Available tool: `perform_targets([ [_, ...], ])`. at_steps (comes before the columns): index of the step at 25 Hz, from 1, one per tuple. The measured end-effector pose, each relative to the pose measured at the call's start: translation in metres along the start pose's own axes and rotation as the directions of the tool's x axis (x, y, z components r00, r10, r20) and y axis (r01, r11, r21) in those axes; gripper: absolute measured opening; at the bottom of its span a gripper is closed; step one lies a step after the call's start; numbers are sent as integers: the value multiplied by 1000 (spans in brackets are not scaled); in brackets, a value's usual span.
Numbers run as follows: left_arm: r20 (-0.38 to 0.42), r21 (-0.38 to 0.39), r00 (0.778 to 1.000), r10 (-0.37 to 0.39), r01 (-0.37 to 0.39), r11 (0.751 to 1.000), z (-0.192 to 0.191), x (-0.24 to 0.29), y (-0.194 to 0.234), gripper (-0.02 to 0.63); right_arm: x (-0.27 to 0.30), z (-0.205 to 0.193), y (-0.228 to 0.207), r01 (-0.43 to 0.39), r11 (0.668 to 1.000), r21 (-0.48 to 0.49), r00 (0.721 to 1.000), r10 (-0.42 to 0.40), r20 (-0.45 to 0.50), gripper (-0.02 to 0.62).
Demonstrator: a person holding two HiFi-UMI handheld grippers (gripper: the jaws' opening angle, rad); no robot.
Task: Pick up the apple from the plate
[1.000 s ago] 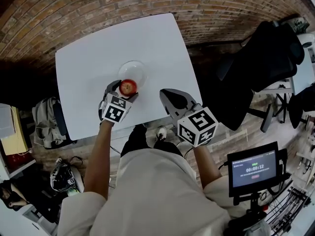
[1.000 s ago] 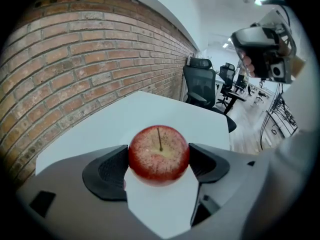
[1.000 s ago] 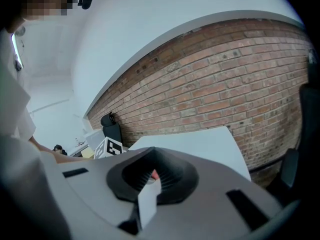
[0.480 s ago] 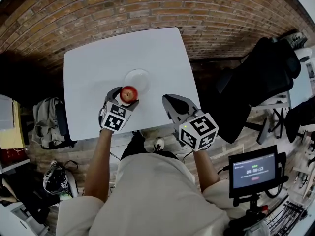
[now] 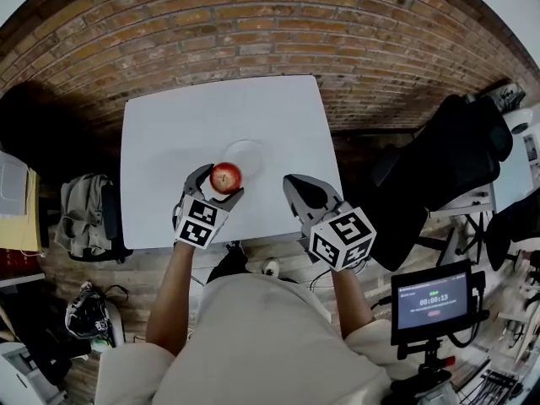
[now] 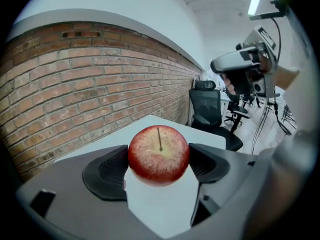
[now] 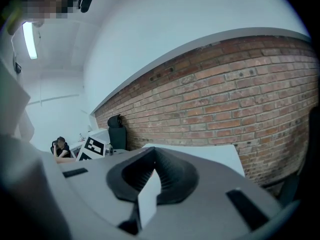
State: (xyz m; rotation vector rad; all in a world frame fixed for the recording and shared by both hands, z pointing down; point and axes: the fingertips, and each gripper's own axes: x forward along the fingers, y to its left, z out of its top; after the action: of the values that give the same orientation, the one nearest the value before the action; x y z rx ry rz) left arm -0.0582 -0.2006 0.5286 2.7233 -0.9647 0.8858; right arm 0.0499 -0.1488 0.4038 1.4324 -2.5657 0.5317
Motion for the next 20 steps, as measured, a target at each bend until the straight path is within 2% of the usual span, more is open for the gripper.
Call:
perform_targets([
  [10,122,-15,991,52,-50,999,42,-34,16,383,4,27,4,-10,999,-36,999,11,37,2],
  [15,196,2,977,82,-84,996,66,-52,20,383,4,42,10,-5,995,-102,998,11,56,2],
  [20,272,-12,959,79,-79,997,90,-70,19,383,2,61,22,-54,994,-95,994,63,90,2],
])
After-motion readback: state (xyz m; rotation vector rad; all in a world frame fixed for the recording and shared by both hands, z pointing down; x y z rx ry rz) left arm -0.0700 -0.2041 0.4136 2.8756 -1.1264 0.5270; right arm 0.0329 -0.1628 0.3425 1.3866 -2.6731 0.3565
